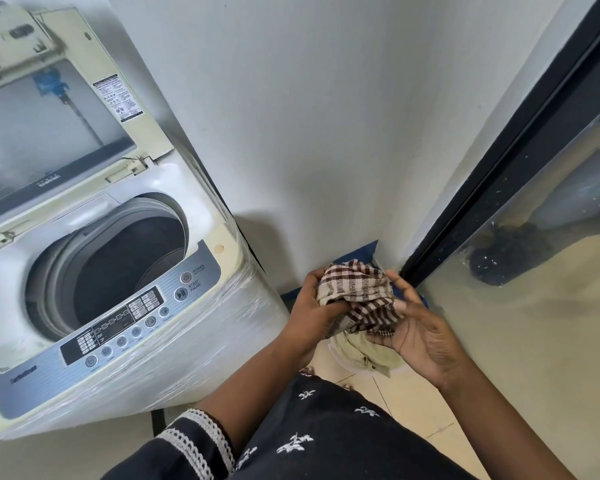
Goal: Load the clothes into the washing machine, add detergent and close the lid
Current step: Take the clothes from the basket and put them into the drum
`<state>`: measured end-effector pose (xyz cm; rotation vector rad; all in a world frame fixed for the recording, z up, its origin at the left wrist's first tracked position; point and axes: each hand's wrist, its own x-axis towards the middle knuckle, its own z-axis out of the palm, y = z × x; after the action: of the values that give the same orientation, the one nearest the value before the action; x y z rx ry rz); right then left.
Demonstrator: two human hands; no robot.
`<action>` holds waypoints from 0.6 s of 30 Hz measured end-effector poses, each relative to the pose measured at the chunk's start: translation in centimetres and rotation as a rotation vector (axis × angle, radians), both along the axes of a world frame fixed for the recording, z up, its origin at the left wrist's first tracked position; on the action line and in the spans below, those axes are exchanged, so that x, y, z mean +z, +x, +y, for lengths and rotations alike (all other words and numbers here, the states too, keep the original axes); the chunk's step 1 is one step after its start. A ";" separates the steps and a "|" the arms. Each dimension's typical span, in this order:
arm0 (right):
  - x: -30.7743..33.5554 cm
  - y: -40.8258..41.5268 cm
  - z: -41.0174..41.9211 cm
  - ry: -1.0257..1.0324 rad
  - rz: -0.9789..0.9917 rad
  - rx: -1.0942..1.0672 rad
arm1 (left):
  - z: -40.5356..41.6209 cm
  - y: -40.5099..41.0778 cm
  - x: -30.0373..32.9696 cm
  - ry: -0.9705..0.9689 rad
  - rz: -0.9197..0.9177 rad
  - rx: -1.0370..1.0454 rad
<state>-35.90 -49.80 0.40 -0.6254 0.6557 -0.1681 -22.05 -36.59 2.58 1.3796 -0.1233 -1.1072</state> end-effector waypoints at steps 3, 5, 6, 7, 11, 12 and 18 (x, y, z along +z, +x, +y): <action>0.6 0.7 -0.1 -0.083 0.195 0.105 | 0.0 -0.1 0.6 -0.058 0.089 -0.048; 0.4 0.9 -0.2 -0.056 0.255 0.135 | 0.1 -0.2 1.1 -0.094 0.126 -0.065; 0.3 1.0 -0.3 -0.022 0.253 0.140 | 0.3 -0.1 1.4 -0.114 0.148 -0.067; 0.3 1.3 -0.3 0.006 0.244 0.137 | 0.5 0.0 1.5 -0.125 0.173 -0.068; 0.8 3.2 0.0 0.015 0.202 0.118 | 1.8 0.6 1.9 -0.065 0.191 -0.036; 1.0 3.9 0.3 0.005 0.195 0.114 | 2.3 0.9 1.9 -0.033 0.178 -0.028; 1.1 9.0 2.6 -0.046 0.151 0.161 | 6.2 3.8 1.0 0.026 0.165 0.007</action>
<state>-26.86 -47.20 1.47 -0.7366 0.7453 0.0139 -18.21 -30.35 3.57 1.3046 0.0151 -1.2152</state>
